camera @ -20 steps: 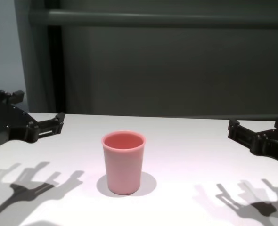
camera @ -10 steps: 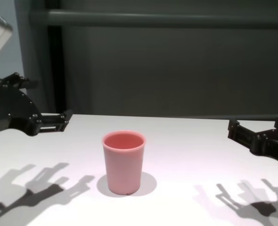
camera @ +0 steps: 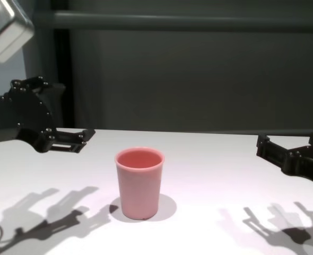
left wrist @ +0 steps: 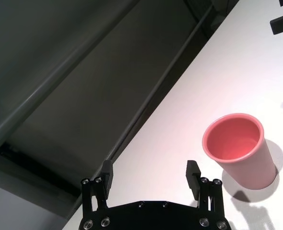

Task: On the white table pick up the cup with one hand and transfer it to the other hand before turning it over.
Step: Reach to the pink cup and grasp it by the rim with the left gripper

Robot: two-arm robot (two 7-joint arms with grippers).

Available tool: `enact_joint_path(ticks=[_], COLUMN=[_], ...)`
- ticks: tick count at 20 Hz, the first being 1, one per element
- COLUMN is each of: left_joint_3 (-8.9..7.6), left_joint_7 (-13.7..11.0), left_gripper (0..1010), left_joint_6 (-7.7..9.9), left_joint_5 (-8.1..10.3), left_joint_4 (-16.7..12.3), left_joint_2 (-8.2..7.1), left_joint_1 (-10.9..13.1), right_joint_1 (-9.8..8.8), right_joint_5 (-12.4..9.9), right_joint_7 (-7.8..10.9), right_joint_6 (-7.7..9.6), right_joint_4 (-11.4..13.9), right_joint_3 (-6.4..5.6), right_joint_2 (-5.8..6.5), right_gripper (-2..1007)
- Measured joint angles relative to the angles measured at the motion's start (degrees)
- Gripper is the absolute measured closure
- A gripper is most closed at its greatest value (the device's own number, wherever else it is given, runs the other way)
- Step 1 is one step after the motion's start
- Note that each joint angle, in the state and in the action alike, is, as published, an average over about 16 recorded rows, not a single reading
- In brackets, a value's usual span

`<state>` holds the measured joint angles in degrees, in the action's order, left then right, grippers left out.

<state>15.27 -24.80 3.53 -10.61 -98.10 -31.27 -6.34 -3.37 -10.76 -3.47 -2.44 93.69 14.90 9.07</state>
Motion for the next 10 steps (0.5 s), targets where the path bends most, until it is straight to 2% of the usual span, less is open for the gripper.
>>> enact_joint_path(ticks=[10], left_joint_3=[5.33], left_joint_7=[-8.53], left_gripper=[9], left_joint_6=[1.22], left_joint_5=[-1.79], left_joint_4=[-2.12], left_joint_2=[-6.09], left_joint_1=[-4.84], right_joint_1=[0.0], right_joint_5=[0.0], right_joint_7=[0.0], right_joint_6=[0.0], right_joint_4=[0.0], right_joint_3=[0.0], right_joint_2=[0.0], right_gripper=[3])
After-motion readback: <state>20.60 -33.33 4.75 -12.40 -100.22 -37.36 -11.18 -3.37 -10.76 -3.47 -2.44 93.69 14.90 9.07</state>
